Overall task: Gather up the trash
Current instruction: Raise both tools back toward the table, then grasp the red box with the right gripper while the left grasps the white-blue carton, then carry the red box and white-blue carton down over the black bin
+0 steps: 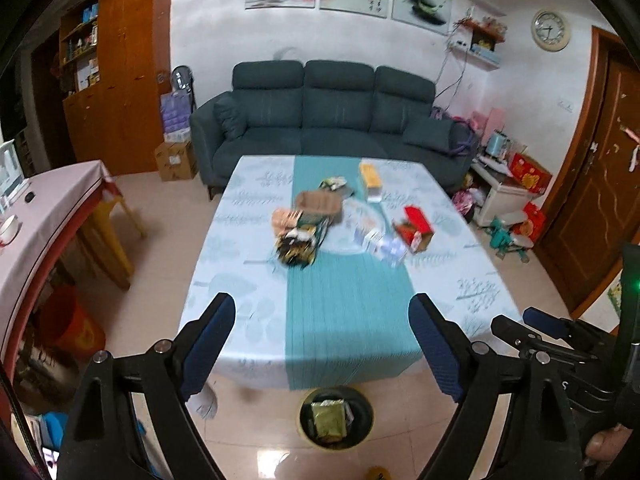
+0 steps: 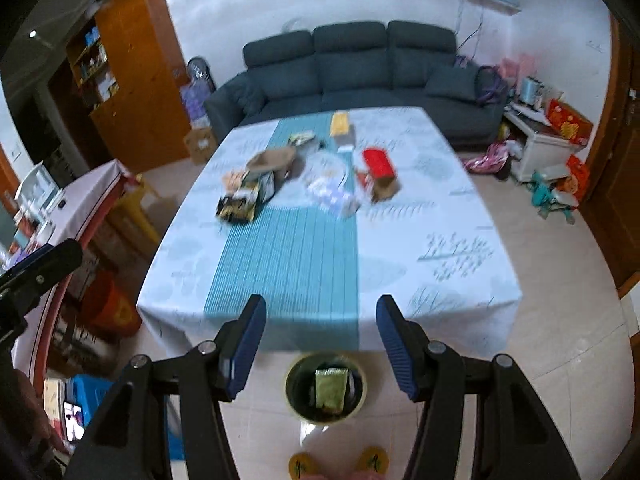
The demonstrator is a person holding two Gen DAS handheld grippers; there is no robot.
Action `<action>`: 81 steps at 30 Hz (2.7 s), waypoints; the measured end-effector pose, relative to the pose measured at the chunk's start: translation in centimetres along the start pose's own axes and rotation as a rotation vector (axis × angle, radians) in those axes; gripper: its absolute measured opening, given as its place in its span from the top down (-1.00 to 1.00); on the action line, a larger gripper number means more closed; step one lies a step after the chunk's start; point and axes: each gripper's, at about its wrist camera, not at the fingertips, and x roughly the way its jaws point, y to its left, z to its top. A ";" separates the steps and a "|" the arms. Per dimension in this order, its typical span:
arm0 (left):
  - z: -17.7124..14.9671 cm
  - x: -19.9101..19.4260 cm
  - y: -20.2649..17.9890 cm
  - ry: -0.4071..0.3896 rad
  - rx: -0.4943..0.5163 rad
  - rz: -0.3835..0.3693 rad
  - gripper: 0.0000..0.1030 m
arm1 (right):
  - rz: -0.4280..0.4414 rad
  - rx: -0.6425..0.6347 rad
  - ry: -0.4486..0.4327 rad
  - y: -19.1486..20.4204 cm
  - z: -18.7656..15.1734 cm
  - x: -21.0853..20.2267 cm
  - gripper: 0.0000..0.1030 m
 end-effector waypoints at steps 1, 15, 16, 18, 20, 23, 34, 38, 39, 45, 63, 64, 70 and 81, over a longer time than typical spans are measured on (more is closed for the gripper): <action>0.3 0.0 -0.2 -0.002 0.003 -0.005 -0.69 | -0.009 0.007 -0.014 -0.4 0.6 -0.1 -0.12; 6.9 12.9 -5.0 0.184 -0.093 -0.043 -0.69 | 0.019 0.011 0.015 -7.3 10.0 7.6 -0.13; 7.2 14.5 -5.4 0.206 -0.112 -0.042 -0.69 | 0.035 -0.007 0.028 -7.8 11.1 9.2 -0.14; 7.8 17.6 -6.3 0.244 -0.163 -0.020 -0.69 | 0.053 -0.045 0.052 -8.4 12.7 11.5 -0.27; 7.9 20.3 -6.9 0.281 -0.212 -0.002 -0.69 | 0.068 -0.095 0.094 -9.0 14.4 14.6 -0.30; 8.3 24.3 -7.8 0.331 -0.275 0.035 -0.69 | 0.105 -0.160 0.172 -9.5 16.4 19.2 -0.31; 8.1 31.3 -6.9 0.384 -0.471 0.190 -0.69 | 0.070 -0.397 0.308 -8.4 18.0 31.1 -0.49; 7.8 33.3 -7.1 0.404 -0.501 0.203 -0.69 | 0.063 -0.435 0.339 -8.6 17.7 33.4 -0.49; 7.8 33.8 -7.2 0.408 -0.506 0.203 -0.69 | 0.065 -0.446 0.351 -8.8 17.5 33.8 -0.49; 6.6 37.4 -8.5 0.484 -0.538 0.177 -0.69 | 0.124 -0.459 0.352 -10.6 17.6 34.1 0.01; 3.7 43.1 -10.4 0.620 -0.524 0.178 0.36 | 0.262 -0.365 0.388 -13.0 18.5 33.3 0.09; 3.6 43.0 -10.3 0.619 -0.522 0.170 0.36 | 0.266 -0.368 0.391 -12.9 18.4 33.2 0.09; 3.2 41.0 -10.0 0.583 -0.497 0.155 0.36 | 0.281 -0.376 0.405 -12.0 17.3 32.4 0.09; 1.8 33.5 -8.3 0.504 -0.412 0.162 0.36 | 0.300 -0.398 0.435 -8.9 13.9 29.7 0.09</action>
